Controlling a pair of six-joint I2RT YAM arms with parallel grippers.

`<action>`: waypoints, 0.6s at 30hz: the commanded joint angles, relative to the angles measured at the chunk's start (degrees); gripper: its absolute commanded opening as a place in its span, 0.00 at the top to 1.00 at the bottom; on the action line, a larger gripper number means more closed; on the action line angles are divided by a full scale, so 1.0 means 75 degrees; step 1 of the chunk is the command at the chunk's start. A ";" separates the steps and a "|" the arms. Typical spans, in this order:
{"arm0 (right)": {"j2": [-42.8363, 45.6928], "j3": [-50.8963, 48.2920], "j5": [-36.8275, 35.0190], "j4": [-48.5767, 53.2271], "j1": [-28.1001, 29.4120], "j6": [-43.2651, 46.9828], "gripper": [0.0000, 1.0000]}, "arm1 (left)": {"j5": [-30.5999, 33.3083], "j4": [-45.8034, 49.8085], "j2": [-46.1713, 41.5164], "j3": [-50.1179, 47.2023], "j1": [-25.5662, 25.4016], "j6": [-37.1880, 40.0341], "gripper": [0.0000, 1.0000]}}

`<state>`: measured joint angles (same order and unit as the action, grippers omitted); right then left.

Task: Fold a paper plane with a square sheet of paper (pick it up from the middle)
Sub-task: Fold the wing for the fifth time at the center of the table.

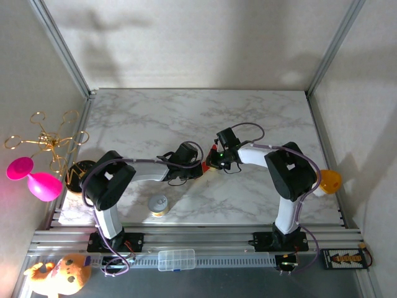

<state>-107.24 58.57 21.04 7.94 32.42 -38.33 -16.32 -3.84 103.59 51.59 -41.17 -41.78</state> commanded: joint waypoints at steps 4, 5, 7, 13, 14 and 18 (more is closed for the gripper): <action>-0.0166 -0.0186 -0.0215 0.0148 0.0048 0.0048 0.89 | -0.0240 -0.0532 -0.0504 -0.0082 -0.0031 0.0128 0.93; -0.0151 -0.0202 -0.0214 0.0135 0.0042 0.0039 0.89 | -0.0208 -0.0628 -0.0469 -0.0071 -0.0031 0.0105 0.91; -0.0133 -0.0196 -0.0194 0.0136 0.0037 0.0018 0.89 | -0.0150 -0.0645 -0.0282 -0.0016 -0.0030 0.0066 0.91; -0.0070 -0.0206 -0.0190 0.0134 0.0036 0.0002 0.90 | 0.0068 -0.0462 0.0209 0.0058 -0.0015 -0.0028 0.93; -0.0060 -0.0214 -0.0180 0.0119 0.0036 0.0001 0.90 | 0.0073 -0.0410 0.0258 0.0064 -0.0018 -0.0028 0.93; -0.0001 -0.0234 -0.0156 0.0034 -0.0019 -0.0023 0.90 | 0.0139 -0.0192 0.0402 -0.0018 -0.0019 -0.0054 0.95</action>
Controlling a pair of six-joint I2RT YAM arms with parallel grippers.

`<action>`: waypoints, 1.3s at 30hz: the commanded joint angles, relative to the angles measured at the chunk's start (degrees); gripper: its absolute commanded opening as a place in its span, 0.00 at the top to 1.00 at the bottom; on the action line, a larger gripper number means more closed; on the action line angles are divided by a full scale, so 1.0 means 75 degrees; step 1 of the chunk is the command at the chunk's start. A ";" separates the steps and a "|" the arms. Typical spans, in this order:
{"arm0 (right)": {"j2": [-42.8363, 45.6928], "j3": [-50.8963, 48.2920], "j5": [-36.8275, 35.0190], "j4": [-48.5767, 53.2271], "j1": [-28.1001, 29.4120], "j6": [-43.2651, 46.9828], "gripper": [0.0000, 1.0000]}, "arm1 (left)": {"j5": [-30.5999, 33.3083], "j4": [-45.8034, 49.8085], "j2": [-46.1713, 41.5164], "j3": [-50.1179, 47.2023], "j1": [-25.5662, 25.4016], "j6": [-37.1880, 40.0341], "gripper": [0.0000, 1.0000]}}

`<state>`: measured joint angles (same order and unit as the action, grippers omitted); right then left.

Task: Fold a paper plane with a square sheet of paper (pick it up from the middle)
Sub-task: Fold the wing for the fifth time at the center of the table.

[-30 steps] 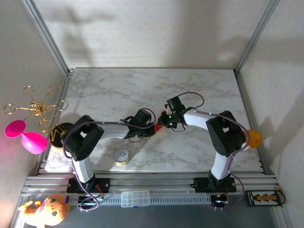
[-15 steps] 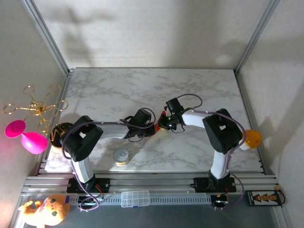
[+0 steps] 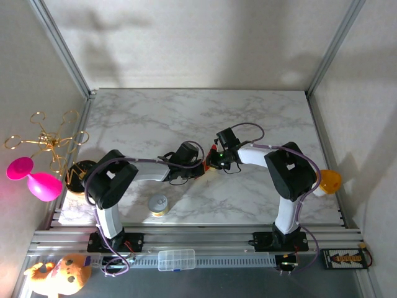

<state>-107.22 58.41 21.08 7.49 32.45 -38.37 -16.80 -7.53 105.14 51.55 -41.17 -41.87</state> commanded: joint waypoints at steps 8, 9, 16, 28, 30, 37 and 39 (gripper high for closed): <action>0.0053 -0.0119 -0.0166 -0.0096 -0.0464 0.0179 0.90 | 0.0482 0.0773 0.0148 -0.0237 -0.0019 0.0042 0.99; 0.0025 -0.0093 -0.0180 -0.0040 -0.0540 0.0188 0.90 | 0.0491 0.0787 0.0159 -0.0252 -0.0019 0.0039 0.99; -0.0093 0.0114 -0.0327 0.0172 -0.0905 0.0391 0.90 | 0.0532 0.0842 0.0207 -0.0290 -0.0019 0.0012 1.00; -0.0441 0.0400 -0.0480 0.0181 -0.1424 0.0851 0.89 | 0.0518 0.1001 0.0289 -0.0293 -0.0019 0.0077 1.00; -0.0588 0.0504 -0.0423 0.0212 -0.1535 0.0981 0.89 | 0.0535 0.1046 0.0322 -0.0311 -0.0019 0.0097 1.00; -0.0885 0.0530 -0.0364 0.0023 -0.2010 0.1166 0.88 | 0.0553 0.1053 0.0347 -0.0416 -0.0019 0.0110 1.00; -0.0935 0.0538 -0.0313 -0.0075 -0.2210 0.1169 0.89 | 0.0531 0.1053 0.0345 -0.0413 -0.0019 0.0110 1.00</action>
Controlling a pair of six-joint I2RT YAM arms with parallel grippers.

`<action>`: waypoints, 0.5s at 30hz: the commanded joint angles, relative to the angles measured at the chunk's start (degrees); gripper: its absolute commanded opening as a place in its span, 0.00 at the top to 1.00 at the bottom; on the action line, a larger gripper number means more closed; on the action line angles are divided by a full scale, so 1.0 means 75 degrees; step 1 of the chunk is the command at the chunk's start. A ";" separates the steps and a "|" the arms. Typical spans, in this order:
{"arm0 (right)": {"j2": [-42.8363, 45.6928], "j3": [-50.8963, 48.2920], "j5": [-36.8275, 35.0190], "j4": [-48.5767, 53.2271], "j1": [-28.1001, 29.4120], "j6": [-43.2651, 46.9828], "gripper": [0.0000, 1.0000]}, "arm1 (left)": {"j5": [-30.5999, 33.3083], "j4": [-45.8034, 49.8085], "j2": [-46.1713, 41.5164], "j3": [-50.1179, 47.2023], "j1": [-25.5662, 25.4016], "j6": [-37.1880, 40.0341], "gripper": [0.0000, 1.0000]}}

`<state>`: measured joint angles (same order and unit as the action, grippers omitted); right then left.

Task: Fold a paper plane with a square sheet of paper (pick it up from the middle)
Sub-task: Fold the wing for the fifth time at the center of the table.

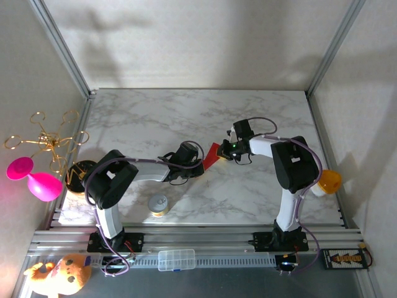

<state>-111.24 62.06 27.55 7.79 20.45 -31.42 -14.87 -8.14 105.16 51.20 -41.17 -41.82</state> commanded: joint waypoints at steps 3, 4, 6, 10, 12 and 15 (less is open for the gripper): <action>-0.0461 0.0163 -0.1120 -0.0219 -0.0897 0.0208 0.88 | 0.0261 0.1143 0.0369 -0.0370 -0.0013 0.0115 1.00; -0.0472 0.0209 -0.1108 -0.0229 -0.0960 0.0238 0.88 | 0.0250 0.1133 0.0380 -0.0373 -0.0019 0.0126 1.00; -0.0495 0.0326 -0.1139 -0.0220 -0.1043 0.0303 0.88 | 0.0258 0.1134 0.0400 -0.0381 -0.0019 0.0127 1.00; -0.0589 0.0564 -0.1201 -0.0154 -0.1192 0.0421 0.88 | 0.0211 0.1103 0.0447 -0.0381 -0.0019 0.0139 1.00; -0.0590 0.0616 -0.1189 -0.0184 -0.1223 0.0453 0.88 | 0.0179 0.1086 0.0483 -0.0381 -0.0019 0.0145 1.00; -0.0590 0.0643 -0.1223 -0.0201 -0.1259 0.0508 0.88 | 0.0178 0.1098 0.0482 -0.0373 -0.0019 0.0139 1.00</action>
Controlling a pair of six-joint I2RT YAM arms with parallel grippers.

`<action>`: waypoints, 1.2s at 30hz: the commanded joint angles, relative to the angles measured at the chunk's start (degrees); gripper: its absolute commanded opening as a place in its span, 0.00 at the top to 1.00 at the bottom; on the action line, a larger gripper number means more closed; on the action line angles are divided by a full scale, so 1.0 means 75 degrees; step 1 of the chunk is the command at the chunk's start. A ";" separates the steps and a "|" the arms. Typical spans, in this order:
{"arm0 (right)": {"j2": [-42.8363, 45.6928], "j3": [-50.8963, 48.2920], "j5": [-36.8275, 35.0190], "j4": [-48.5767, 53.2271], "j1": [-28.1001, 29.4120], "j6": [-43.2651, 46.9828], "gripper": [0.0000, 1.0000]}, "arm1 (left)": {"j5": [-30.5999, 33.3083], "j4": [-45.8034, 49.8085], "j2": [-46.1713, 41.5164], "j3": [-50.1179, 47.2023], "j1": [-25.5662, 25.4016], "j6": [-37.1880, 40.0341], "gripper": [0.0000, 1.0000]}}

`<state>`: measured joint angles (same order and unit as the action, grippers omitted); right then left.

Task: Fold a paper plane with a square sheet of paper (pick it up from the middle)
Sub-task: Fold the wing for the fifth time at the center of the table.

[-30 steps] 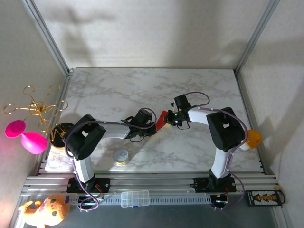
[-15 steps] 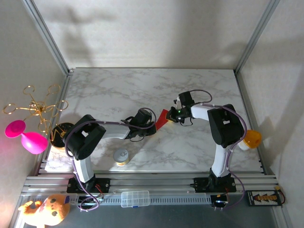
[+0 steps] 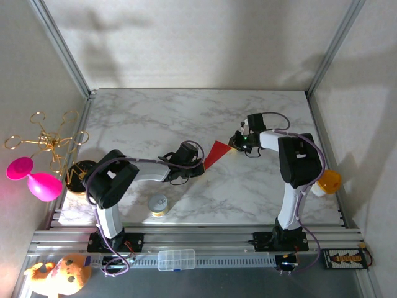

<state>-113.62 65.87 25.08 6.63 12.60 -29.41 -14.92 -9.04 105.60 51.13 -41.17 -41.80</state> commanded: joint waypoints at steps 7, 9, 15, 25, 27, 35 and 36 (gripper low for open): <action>0.0416 0.0052 -0.1114 -0.0166 -0.0274 0.0242 0.88 | 0.0149 0.1259 0.0439 -0.0256 -0.0025 0.0159 1.00; 0.0864 -0.0149 -0.0975 -0.0364 -0.0257 0.0177 0.88 | 0.0138 0.1269 0.0431 -0.0215 -0.0019 0.0148 1.00; 0.1728 -0.1119 -0.0293 -0.0837 0.0139 -0.0182 0.87 | 0.0095 0.1299 0.0416 -0.0058 -0.0031 0.0148 1.00; 0.1189 -0.1171 0.0776 -0.0950 0.1191 -0.0274 0.87 | -0.0040 0.1348 0.0278 0.0130 -0.0031 0.0163 1.00; 0.0854 -0.0914 0.0931 -0.0738 0.1355 -0.0087 0.87 | -0.0125 0.1380 0.0246 0.0206 -0.0030 0.0198 1.00; 0.0184 -0.0798 0.0582 -0.0314 0.1519 0.0060 0.88 | -0.0345 0.1730 -0.0050 0.0783 -0.0039 0.0494 0.99; 0.0162 -0.0822 0.0476 -0.0261 0.1519 0.0062 0.88 | -0.0456 0.1656 -0.0113 0.0853 -0.0036 0.0548 0.98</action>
<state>-110.93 59.59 30.04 1.52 23.73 -29.98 -16.38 -0.30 105.80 55.83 -41.17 -39.81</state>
